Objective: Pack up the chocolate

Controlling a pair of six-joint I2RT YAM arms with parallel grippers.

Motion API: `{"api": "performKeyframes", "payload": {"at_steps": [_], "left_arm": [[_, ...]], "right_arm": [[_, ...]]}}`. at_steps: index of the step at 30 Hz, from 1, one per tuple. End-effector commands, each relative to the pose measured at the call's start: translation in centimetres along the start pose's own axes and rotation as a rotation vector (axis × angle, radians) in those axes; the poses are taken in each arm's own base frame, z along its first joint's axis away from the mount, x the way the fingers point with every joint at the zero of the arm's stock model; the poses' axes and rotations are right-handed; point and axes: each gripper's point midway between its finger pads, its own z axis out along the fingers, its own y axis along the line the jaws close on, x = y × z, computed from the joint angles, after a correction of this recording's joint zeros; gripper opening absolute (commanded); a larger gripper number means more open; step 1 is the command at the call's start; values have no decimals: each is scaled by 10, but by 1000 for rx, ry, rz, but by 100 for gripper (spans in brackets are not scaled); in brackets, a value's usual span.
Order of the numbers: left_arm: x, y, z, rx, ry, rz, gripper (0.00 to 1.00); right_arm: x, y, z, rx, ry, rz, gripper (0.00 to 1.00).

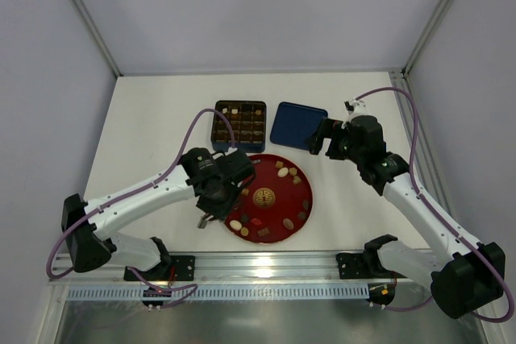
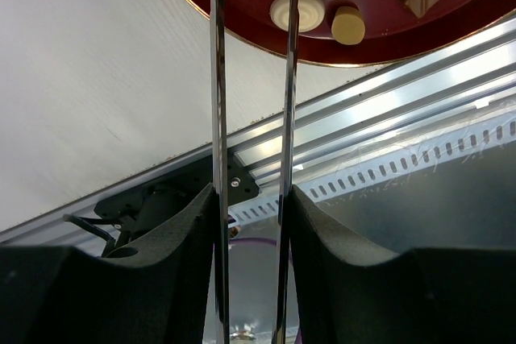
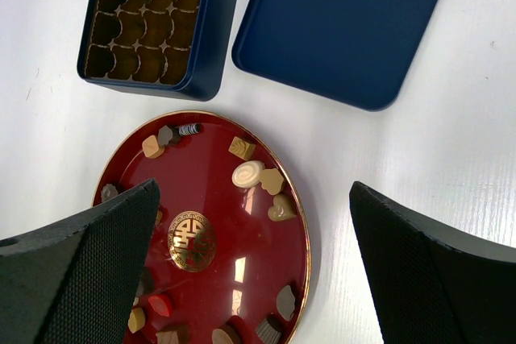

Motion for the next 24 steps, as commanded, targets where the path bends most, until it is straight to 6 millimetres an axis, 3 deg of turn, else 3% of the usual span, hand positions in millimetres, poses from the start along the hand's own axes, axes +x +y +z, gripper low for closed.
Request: {"api": "performKeyframes", "payload": {"at_steps": [1,10,24], "left_arm": [[9,3,-2,-9,32,28,38],[10,5,-8,-7,26,20,38],[5,1,0,-9,36,39,38]], "right_arm": [[-15,5,-6,-21,-64,-1,100],[-15,8,-4,-32,-62,4,100],[-18,8,-7,-25,-73,-5,100]]}}
